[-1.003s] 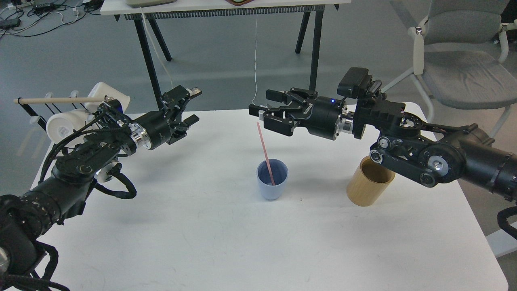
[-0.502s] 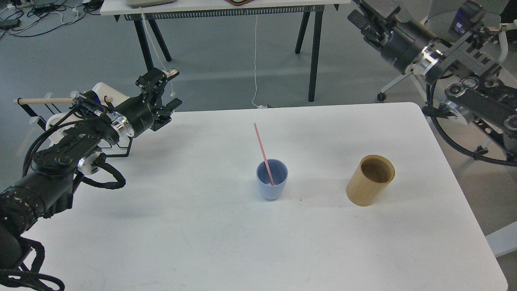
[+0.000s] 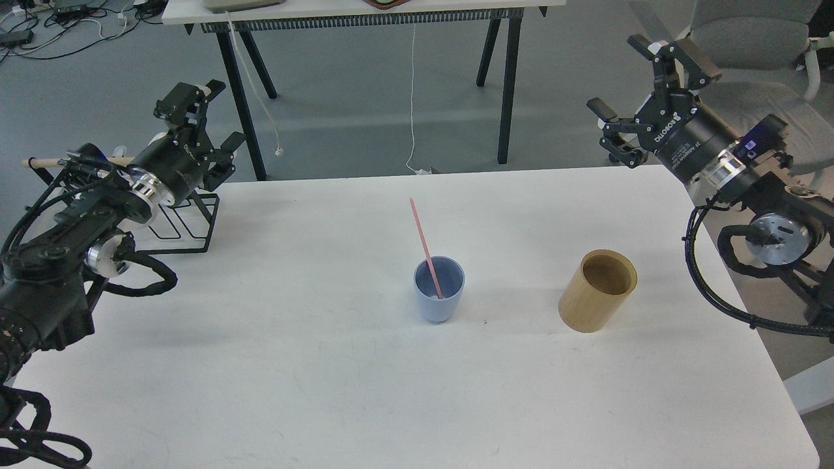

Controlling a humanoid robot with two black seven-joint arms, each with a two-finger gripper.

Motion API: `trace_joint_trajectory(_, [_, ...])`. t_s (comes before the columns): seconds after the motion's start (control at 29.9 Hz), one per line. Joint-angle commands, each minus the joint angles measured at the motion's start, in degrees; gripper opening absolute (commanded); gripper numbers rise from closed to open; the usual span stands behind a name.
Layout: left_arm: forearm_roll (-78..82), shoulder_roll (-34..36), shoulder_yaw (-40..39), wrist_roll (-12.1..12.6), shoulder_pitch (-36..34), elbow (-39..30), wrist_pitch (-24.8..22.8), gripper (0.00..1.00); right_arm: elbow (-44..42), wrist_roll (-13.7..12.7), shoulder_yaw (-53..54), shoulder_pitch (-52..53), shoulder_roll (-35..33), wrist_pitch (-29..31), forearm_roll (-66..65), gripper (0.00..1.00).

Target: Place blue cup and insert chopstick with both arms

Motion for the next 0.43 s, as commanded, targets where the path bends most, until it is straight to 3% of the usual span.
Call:
trace_joint_trajectory(0.0, [-0.09,0.16,-1.10,0.00,1.14,0.01,0.01,0.99,-0.15,0.01,-0.09,-0.30,0.22,0.00,-0.07,0.99])
trace_joint_trajectory(0.4, [-0.09,0.16,-4.27,0.00,2.55,0.01,0.01,0.99,-0.24,0.01,0.97,-0.83,2.41,0.00,-0.07,0.99])
